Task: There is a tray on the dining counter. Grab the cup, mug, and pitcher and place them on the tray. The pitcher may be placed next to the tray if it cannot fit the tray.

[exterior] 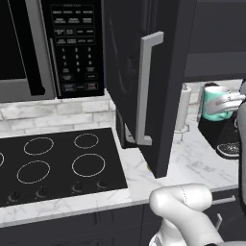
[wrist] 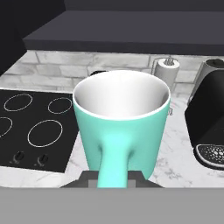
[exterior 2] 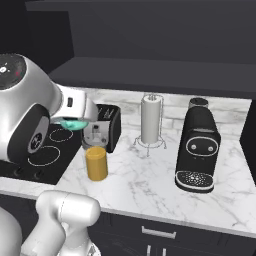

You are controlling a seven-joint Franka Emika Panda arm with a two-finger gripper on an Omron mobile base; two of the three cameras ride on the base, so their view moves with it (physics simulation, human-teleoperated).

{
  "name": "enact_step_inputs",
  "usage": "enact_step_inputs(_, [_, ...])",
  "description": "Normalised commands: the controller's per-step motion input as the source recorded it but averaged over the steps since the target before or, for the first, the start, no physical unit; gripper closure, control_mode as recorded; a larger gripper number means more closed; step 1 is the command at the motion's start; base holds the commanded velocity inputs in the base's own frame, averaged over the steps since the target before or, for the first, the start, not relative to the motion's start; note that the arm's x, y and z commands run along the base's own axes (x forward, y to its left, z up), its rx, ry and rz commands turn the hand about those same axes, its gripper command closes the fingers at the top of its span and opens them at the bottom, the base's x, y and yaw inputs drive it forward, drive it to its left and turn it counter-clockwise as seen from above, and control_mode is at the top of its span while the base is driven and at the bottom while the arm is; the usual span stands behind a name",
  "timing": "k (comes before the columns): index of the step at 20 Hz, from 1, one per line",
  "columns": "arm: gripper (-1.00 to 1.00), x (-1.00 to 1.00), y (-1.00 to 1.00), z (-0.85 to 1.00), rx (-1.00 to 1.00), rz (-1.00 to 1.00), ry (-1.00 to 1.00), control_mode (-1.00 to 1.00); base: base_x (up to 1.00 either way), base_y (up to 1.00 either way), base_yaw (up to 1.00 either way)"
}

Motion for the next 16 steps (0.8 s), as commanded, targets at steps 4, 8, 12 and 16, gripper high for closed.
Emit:
enact_step_inputs(4, [1.0, 0.0, 0.0, -0.02, -0.04, -0.18, 0.01, -1.0, 0.0, 0.0, 0.0])
enact_step_inputs(8, [1.0, 0.0, 0.0, 0.0, -0.01, -0.11, 0.0, -1.0, 0.0, 0.0, 0.0])
enact_step_inputs(12, [1.0, 0.0, 0.0, 0.0, 0.0, -0.01, 0.0, -1.0, 0.0, 0.0, 0.0])
enact_step_inputs(16, [1.0, 0.0, 0.0, 0.0, 0.0, 0.0, 0.0, -1.0, 0.0, 0.0, 0.0])
